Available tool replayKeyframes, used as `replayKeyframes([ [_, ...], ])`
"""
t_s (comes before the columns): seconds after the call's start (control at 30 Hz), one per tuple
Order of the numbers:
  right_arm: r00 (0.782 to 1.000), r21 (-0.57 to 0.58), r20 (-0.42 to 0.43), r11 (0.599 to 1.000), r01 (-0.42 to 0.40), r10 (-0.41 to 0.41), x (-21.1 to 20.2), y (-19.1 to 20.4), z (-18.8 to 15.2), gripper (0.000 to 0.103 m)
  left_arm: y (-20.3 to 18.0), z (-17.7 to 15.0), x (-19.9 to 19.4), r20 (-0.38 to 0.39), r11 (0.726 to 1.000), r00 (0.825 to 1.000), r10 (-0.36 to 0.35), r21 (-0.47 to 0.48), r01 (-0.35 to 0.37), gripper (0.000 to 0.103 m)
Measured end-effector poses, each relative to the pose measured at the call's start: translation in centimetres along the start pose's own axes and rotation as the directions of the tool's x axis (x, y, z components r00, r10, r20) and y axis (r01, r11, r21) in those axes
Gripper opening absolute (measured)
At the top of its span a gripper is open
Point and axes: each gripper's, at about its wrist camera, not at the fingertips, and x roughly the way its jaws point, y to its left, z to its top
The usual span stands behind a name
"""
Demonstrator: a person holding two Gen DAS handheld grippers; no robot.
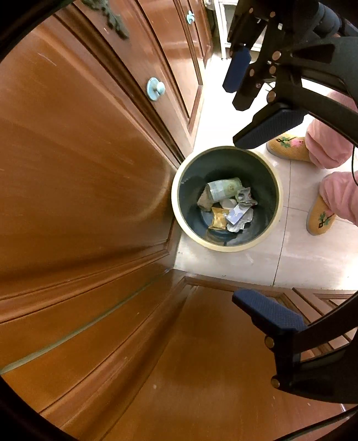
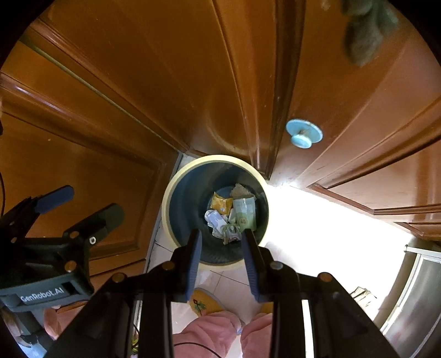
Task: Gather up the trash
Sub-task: 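Raise both open tools from the bin back toward the counter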
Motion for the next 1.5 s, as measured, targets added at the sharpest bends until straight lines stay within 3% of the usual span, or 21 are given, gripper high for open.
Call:
replayKeyframes([
  [0.37, 1.0, 0.016, 0.018, 1.0, -0.002, 0.002, -8.7, 1.6, -1.2, 0.03, -0.7, -0.4, -8.7, 0.026, 0.999, 1.0, -0.015, -0.049, 0.016, 0.101],
  [0.6, 0.998, 0.005, 0.054, 1.0, -0.012, 0.012, -17.1, 2.8, -2.0, 0.03, -1.8, -0.5, -19.1, 0.1, 0.999, 0.995, -0.019, -0.042, 0.024, 0.101],
  [0.9, 0.985, -0.041, 0.17, 0.999, -0.028, 0.034, -28.0, 5.3, -2.6, 0.036, -2.0, 0.3, -31.7, 0.219, 1.0, 0.976, -0.015, -0.023, 0.021, 0.101],
  [1.27, 0.93, -0.017, 0.364, 0.999, -0.047, 0.05, -38.8, 6.6, -2.7, 0.038, -3.3, 1.5, -42.7, 0.363, 0.998, 0.932, -0.018, 0.058, -0.003, 0.101],
  [1.5, 0.876, 0.019, 0.481, 0.998, -0.053, 0.037, -44.0, 6.8, -2.5, 0.038, -4.4, 2.7, -48.1, 0.47, 0.994, 0.882, -0.022, 0.106, -0.032, 0.101],
])
